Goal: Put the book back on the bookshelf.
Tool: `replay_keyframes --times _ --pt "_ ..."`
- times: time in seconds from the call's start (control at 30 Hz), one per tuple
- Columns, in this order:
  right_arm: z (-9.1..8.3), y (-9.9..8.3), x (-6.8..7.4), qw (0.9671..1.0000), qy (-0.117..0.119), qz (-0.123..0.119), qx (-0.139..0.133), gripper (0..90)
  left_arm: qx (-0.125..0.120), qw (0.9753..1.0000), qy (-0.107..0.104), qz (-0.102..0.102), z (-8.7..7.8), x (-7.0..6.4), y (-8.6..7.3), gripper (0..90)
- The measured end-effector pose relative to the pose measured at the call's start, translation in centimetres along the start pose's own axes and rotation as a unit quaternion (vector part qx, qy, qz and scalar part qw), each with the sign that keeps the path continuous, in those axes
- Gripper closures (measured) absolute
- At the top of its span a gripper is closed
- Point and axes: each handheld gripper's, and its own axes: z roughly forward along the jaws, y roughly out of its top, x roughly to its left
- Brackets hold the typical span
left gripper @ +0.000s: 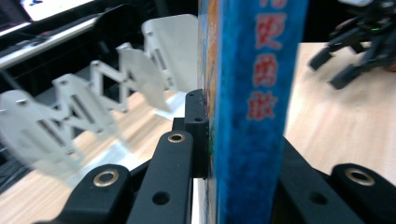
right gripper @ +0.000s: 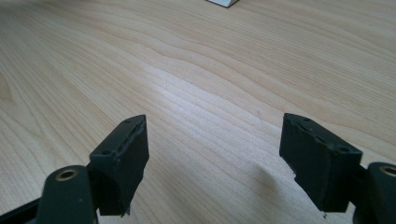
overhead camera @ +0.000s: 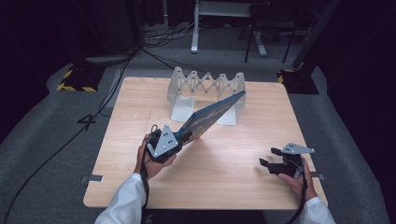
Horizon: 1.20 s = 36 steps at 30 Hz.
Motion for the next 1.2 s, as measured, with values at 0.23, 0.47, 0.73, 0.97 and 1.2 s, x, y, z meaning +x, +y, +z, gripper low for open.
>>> replay_keyframes --times 0.23,0.47,0.73,0.97,1.2 --pt "0.3 0.0 0.2 0.9999 -0.003 -0.005 0.01 25.2 0.037 0.9981 0.049 0.002 0.4 2.3 0.0 83.0" --pt "0.4 0.0 0.3 0.9998 -0.002 -0.009 0.016 25.2 0.021 0.996 0.078 -0.038 0.3 4.5 -0.4 82.9" --pt "0.6 0.0 0.3 0.9997 0.0 -0.016 0.02 25.7 0.001 0.9909 0.109 -0.079 1.1 6.2 -1.0 82.8" --pt "0.7 0.0 0.6 0.9991 -0.003 -0.03 0.028 25.8 -0.008 0.9834 0.135 -0.12 3.2 6.7 -2.1 82.8" --pt "0.9 -0.1 0.9 0.9985 -0.002 -0.043 0.034 25.7 -0.029 0.974 0.157 -0.16 3.8 6.3 -3.0 82.6"
